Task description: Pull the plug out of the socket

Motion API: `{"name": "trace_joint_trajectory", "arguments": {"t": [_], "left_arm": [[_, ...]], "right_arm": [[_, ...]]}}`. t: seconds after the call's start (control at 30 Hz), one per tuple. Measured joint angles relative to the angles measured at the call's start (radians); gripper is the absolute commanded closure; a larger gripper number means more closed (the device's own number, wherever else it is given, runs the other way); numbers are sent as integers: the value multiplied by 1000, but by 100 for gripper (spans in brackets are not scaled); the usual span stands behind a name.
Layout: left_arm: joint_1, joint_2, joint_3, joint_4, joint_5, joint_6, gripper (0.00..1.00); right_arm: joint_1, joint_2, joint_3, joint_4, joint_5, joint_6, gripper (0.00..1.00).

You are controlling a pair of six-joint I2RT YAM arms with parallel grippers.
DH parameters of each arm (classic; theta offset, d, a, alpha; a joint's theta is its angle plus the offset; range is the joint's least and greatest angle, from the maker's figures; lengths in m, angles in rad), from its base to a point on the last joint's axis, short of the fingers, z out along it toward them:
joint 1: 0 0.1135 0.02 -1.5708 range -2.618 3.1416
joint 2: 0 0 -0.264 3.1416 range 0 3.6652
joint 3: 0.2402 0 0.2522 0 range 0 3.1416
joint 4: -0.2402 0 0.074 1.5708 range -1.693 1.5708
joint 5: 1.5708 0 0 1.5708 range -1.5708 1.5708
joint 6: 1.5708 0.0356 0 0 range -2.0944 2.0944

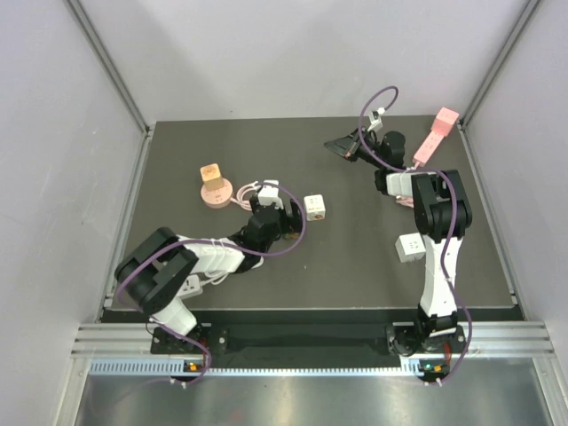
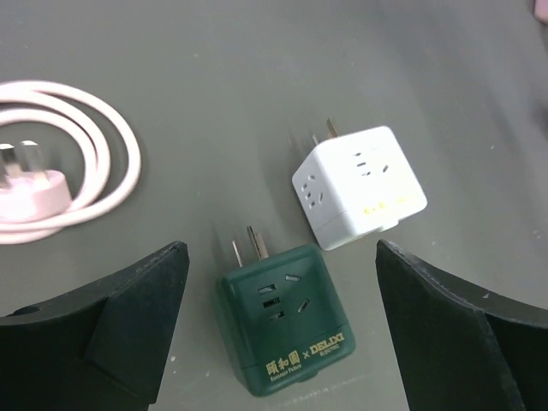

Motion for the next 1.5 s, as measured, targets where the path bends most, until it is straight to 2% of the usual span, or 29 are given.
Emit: {"name": "trace_joint_trajectory", "arguments": {"t": [0.2,0.43,0.6,0.77,0.83,0.93,1.27,1.5], "left_arm": [[73,-129,45,-198,55,-14,9],[377,-231,152,-465,200,-49,9],[550,-228,297,-657,260,-2,3],[669,-130,555,-861,282,62,1],[690,-66,661,-928,272,89,1],[706,1,724,-966,270,121,2],[797,227,779,-1018,374,112,2],[794,269,808,-1013,417,104,2]], "right_arm": [[0,0,1,0,-2,3,99],[3,12,33,-9,-13,6,99],[28,28,93,-59,-23,-19,99],[82,47,169,-160,-27,-82,98],[111,63,210,-206,-29,-112,97],[159,83,257,-264,-32,-156,94],[283,230,502,-420,-34,-245,85],[338,335,704,-539,-32,-291,88]]}}
